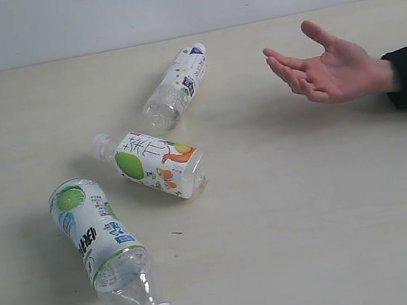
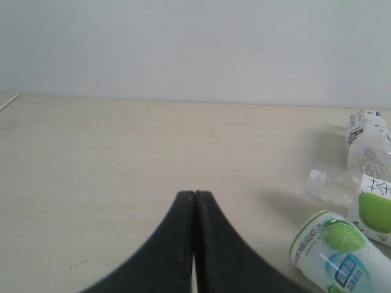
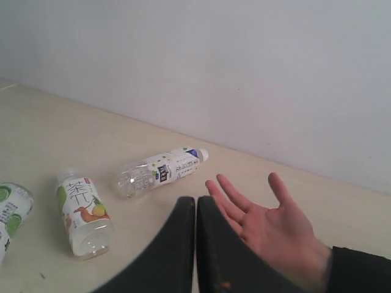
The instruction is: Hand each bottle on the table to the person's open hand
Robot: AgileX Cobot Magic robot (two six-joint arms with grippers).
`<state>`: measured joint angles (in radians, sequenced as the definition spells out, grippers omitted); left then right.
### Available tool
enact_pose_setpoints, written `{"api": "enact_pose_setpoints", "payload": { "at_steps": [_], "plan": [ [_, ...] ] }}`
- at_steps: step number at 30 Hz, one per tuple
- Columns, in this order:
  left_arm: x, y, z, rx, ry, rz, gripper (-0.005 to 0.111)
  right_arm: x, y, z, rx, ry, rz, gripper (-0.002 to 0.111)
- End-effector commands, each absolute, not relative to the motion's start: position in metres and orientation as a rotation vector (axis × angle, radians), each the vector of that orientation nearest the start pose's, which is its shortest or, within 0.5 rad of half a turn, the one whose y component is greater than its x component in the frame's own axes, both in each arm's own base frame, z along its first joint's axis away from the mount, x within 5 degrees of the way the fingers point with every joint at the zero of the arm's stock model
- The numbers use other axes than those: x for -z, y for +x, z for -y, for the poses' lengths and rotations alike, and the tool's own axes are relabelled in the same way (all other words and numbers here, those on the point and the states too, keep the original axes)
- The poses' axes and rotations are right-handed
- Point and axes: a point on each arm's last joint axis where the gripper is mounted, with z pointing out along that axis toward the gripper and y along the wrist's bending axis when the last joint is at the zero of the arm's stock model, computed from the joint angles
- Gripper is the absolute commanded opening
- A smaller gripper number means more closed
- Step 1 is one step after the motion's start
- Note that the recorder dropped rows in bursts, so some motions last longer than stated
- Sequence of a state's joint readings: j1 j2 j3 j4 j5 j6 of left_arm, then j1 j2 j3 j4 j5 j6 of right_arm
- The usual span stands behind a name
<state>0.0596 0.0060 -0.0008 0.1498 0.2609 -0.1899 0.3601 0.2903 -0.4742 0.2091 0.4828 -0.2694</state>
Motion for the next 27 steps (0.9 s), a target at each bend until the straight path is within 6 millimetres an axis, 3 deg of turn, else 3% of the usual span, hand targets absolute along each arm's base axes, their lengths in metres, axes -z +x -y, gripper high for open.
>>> {"api": "enact_pose_setpoints", "payload": {
  "at_steps": [1,10,20,27],
  "plan": [
    [-0.190,0.055,-0.007,-0.044,-0.117,-1.731,0.000,-0.315,0.076,-0.041,-0.321,-0.474,-1.807,0.001],
    [-0.190,0.055,-0.007,-0.044,-0.117,-1.731,0.000,-0.322,0.137,-0.072,-0.384,-0.582,-2.070,0.002],
    [-0.190,0.055,-0.007,-0.044,-0.117,-1.731,0.000,-0.306,0.219,-0.107,-0.427,-0.662,-2.319,0.031],
    [-0.190,0.055,-0.007,-0.044,-0.117,-1.731,0.000,-0.287,0.249,-0.134,-0.479,-0.853,-2.356,0.045]
  ]
}}
